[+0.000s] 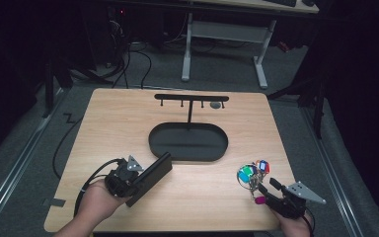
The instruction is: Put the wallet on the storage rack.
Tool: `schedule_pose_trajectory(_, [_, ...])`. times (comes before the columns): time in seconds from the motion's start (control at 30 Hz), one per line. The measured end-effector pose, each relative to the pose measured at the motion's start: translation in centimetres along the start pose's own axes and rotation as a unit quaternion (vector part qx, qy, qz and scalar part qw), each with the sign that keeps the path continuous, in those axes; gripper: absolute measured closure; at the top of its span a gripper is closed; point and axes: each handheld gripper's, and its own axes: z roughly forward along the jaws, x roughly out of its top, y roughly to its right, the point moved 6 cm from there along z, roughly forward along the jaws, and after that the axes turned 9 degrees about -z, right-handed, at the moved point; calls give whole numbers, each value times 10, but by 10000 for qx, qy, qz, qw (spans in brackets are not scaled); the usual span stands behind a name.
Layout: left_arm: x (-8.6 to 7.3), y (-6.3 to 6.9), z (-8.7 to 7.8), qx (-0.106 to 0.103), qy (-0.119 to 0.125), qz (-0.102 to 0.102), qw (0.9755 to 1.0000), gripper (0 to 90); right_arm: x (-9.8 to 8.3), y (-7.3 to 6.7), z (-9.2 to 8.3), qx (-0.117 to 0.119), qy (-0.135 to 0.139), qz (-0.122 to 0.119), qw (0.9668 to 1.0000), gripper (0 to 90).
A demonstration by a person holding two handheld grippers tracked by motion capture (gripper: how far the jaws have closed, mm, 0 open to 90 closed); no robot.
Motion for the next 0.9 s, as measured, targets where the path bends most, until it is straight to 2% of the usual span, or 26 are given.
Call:
schedule_pose_trajectory(0.13, [0, 1, 0, 67, -4, 112, 9999, 728, 0, 1, -1, -1, -9, -3, 10000, 453])
schedule_pose_trajectory(0.3, [1, 2, 0, 110, 17, 154, 9998, 737, 0, 1, -2, -8, 12, 17, 10000, 452])
schedule_pose_trajectory(0.43, [2, 4, -2, 196, 41, 299, 9994, 738, -1, 3, -2, -13, -3, 8, 10000, 453])
schedule_pose_trajectory(0.67, [8, 3, -12, 221, 152, 386, 9989, 739, -1, 3, -3, -28, 2, 40, 10000, 453])
schedule_pose_trajectory(0.9, [14, -2, -27, 267, 164, 494, 9983, 738, -1, 3, -3, -35, 11, 32, 10000, 453])
